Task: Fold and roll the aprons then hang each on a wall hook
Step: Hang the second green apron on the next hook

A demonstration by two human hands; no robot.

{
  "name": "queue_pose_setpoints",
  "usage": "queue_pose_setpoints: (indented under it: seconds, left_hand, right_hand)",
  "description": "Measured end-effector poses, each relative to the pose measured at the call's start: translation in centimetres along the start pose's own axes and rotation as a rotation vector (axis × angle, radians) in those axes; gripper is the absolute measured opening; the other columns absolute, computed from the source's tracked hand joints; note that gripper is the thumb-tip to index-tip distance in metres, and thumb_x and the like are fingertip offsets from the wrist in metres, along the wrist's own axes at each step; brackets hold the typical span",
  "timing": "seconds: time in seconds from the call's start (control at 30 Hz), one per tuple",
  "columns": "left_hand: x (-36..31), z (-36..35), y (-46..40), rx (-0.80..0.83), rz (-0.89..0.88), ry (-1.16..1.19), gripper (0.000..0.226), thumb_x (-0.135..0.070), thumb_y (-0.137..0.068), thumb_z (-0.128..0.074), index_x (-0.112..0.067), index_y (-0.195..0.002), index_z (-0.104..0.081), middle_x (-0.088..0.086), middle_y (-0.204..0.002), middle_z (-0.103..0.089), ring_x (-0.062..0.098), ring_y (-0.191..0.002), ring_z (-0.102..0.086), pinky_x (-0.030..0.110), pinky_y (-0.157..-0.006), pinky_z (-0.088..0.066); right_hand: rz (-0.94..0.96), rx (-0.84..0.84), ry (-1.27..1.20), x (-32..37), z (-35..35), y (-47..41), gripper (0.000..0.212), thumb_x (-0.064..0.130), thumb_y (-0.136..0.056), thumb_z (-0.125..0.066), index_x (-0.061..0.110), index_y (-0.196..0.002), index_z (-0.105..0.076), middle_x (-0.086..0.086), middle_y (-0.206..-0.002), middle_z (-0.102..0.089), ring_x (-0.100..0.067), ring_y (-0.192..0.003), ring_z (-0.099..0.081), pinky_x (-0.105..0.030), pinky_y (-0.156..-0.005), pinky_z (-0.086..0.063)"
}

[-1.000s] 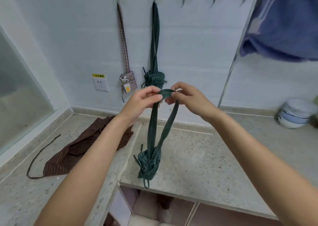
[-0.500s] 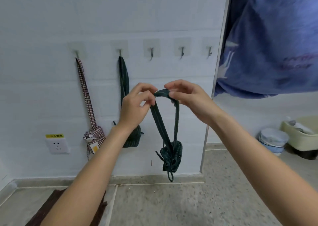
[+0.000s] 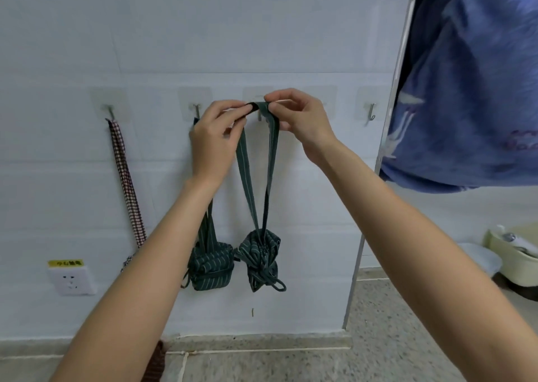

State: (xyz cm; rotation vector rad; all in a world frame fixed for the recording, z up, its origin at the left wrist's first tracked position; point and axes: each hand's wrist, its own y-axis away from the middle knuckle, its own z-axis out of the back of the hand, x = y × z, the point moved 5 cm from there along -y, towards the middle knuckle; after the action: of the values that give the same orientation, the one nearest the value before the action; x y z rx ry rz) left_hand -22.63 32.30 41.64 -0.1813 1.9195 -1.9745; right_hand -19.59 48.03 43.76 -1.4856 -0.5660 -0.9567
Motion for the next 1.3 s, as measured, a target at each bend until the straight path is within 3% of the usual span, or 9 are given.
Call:
queue_pose_setpoints:
  seconds: [0.3,0.47,0.63,0.73,0.83,0.93,1.1,1.2,1.3]
  left_hand:
    - [2.5,-2.3,0.5,0.132,0.127,-0.024,0.023,-0.008,-0.082,-0.065,-0.013,-0.103,-0.071,-0.004,-0.098,-0.063,0.01,-0.07,-0.06,0.025,-0.066,-0.055]
    - [1.9,-2.6,2.8,0.23,0.297,0.134,0.029,-0.006,-0.08,-0.065,-0.017,-0.108,-0.062,-0.005,-0.106,-0.062,-0.001,-0.078,-0.06,0.012,-0.066,-0.049]
    - [1.8,-0.6,7.8,0.241,0.485,0.017,0.028,-0.031,-0.089,-0.059,-0.019,-0.114,-0.053,-0.006,-0.106,-0.061,0.002,-0.083,-0.059,0.022,-0.073,-0.049]
    - [2.0,-0.8,14.2,0.654,0.643,-0.268,0.056,-0.061,-0.087,-0.045,-0.019,-0.124,-0.045,-0.004,-0.113,-0.06,0.014,-0.095,-0.059,0.031,-0.079,-0.045]
    - [1.8,-1.6,19.9,1.037,0.793,-0.336,0.089,-0.081,-0.075,-0.031,-0.017,-0.136,-0.039,0.004,-0.127,-0.057,0.023,-0.113,-0.055,0.034,-0.086,-0.045]
    - [1.6,-2.1,22.0,1.024,0.854,-0.182,0.078,-0.071,-0.078,-0.048,-0.019,-0.135,-0.044,0.002,-0.133,-0.054,0.02,-0.121,-0.05,0.031,-0.091,-0.041]
    - [1.9,-2.2,23.5,1.016,0.87,0.257,0.049,-0.026,-0.086,-0.064,-0.029,-0.132,-0.047,-0.011,-0.124,-0.059,0.015,-0.111,-0.058,0.035,-0.099,-0.046]
    - [2.3,-2.5,23.2,1.02,0.873,0.366,0.055,-0.003,-0.085,-0.056,-0.034,-0.129,-0.049,-0.011,-0.129,-0.055,0.007,-0.121,-0.05,0.024,-0.101,-0.041]
    - [3.0,-2.7,23.3,1.008,0.882,0.355,0.055,0.001,-0.086,-0.051,-0.034,-0.129,-0.05,-0.014,-0.131,-0.053,0.001,-0.123,-0.046,0.015,-0.098,-0.037]
  right_hand:
    - [0.127,-0.354,0.314,-2.4,0.1,-0.6,0.019,0.017,-0.08,-0.069,0.02,-0.074,-0.051,0.006,-0.062,-0.054,-0.009,-0.059,-0.052,-0.024,-0.063,-0.046]
    - [0.043,-0.175,0.222,-4.9,-0.7,1.3,0.012,0.006,-0.082,-0.065,0.013,-0.083,-0.056,0.002,-0.069,-0.056,-0.012,-0.065,-0.058,-0.035,-0.071,-0.058]
    - [-0.023,-0.08,0.292,-8.8,0.0,5.8,0.014,0.006,-0.084,-0.056,0.016,-0.093,-0.052,0.001,-0.088,-0.065,-0.009,-0.08,-0.061,-0.023,-0.078,-0.049]
    - [-0.182,0.051,0.547,-14.5,0.7,10.5,0.02,0.006,-0.088,-0.047,0.016,-0.103,-0.056,-0.001,-0.105,-0.066,-0.015,-0.096,-0.06,-0.031,-0.088,-0.048]
    - [-0.398,0.136,0.414,-18.4,0.4,15.0,0.03,0.004,-0.091,-0.041,0.015,-0.113,-0.058,0.003,-0.109,-0.062,-0.015,-0.099,-0.06,-0.033,-0.091,-0.05]
    - [-0.355,0.109,0.229,-19.0,-0.1,17.7,0.029,0.001,-0.091,-0.046,0.018,-0.109,-0.06,0.007,-0.104,-0.063,-0.015,-0.092,-0.064,-0.026,-0.082,-0.054]
    - [-0.044,0.051,0.511,-18.3,1.0,18.3,0.024,0.011,-0.087,-0.062,0.025,-0.107,-0.065,0.009,-0.115,-0.055,-0.012,-0.11,-0.043,-0.014,-0.092,-0.033]
    - [-0.144,0.094,0.344,-19.0,1.3,17.3,0.05,0.016,-0.08,-0.072,0.027,-0.121,-0.045,0.004,-0.132,-0.037,-0.016,-0.123,-0.038,-0.023,-0.102,-0.033]
    - [-0.289,0.284,0.263,-20.4,0.3,17.1,0.057,0.018,-0.082,-0.071,0.024,-0.13,-0.04,0.003,-0.124,-0.053,-0.013,-0.112,-0.054,-0.03,-0.098,-0.045]
